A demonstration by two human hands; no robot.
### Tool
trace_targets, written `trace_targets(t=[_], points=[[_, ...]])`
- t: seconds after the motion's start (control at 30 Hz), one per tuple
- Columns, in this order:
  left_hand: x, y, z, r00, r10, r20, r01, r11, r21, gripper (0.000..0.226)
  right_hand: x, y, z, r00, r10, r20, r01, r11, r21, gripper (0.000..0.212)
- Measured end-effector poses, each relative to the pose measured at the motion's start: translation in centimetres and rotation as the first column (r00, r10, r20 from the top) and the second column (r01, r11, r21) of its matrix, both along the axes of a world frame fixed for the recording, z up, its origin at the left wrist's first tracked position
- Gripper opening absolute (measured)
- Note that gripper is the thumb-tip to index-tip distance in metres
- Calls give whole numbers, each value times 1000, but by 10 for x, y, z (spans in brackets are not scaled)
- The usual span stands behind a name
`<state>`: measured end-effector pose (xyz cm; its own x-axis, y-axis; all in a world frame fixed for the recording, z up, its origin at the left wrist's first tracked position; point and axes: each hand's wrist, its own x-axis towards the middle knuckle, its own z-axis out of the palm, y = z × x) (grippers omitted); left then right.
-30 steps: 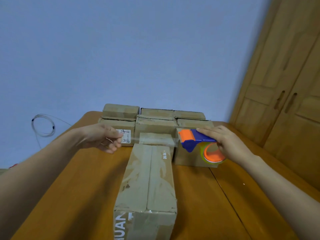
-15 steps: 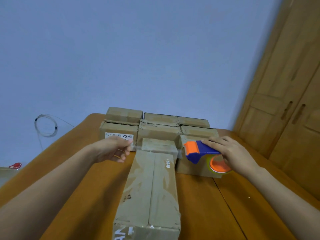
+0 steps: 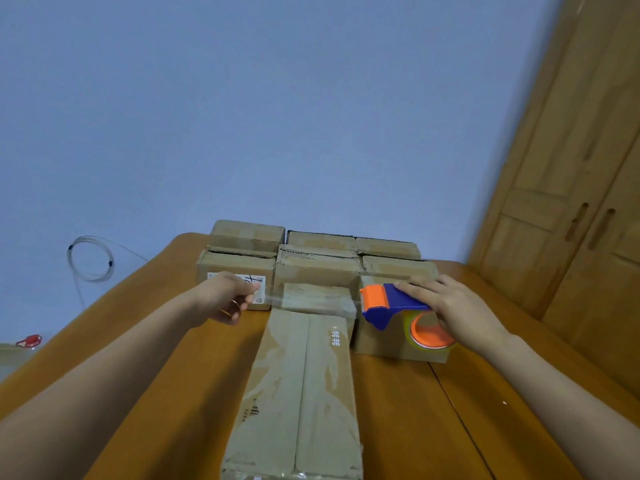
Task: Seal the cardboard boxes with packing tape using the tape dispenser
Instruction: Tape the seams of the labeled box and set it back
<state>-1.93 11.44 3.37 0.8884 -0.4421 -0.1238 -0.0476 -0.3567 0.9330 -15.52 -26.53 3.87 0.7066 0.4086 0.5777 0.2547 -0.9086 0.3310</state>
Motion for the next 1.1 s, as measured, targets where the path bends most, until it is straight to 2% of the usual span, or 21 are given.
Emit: trace_targets(t=[0.2, 0.4, 0.6, 0.73, 0.83, 1.0, 1.1], points=[[0, 4, -18, 999, -15, -38, 15, 1000, -2, 38, 3, 2, -22, 999, -5, -34, 8, 996, 94, 81], [-4, 7, -36, 996, -8, -86, 2, 998, -67, 36, -1, 11, -58, 998, -27, -55, 41, 966, 256, 87], [-15, 1, -60, 988, -2, -152, -27, 982, -187, 36, -2, 28, -103, 995, -50, -83, 84, 868, 490, 85], [-23, -8, -72, 989, 23, -147, -52, 979, -199, 40, -4, 44, -115, 993, -7, -118, 82, 761, 644, 86], [-33, -20, -77, 994, 63, -84, -79, 976, -202, 41, -2, 55, -124, 992, 1, -125, 86, 725, 684, 84], [-41, -34, -84, 963, 183, 195, -143, 969, -203, 42, -3, 64, -140, 995, -65, -81, 103, 658, 746, 85], [-40, -30, -86, 958, 184, 220, -150, 975, -163, 38, -1, 67, -143, 987, -139, -79, 148, 618, 772, 90]])
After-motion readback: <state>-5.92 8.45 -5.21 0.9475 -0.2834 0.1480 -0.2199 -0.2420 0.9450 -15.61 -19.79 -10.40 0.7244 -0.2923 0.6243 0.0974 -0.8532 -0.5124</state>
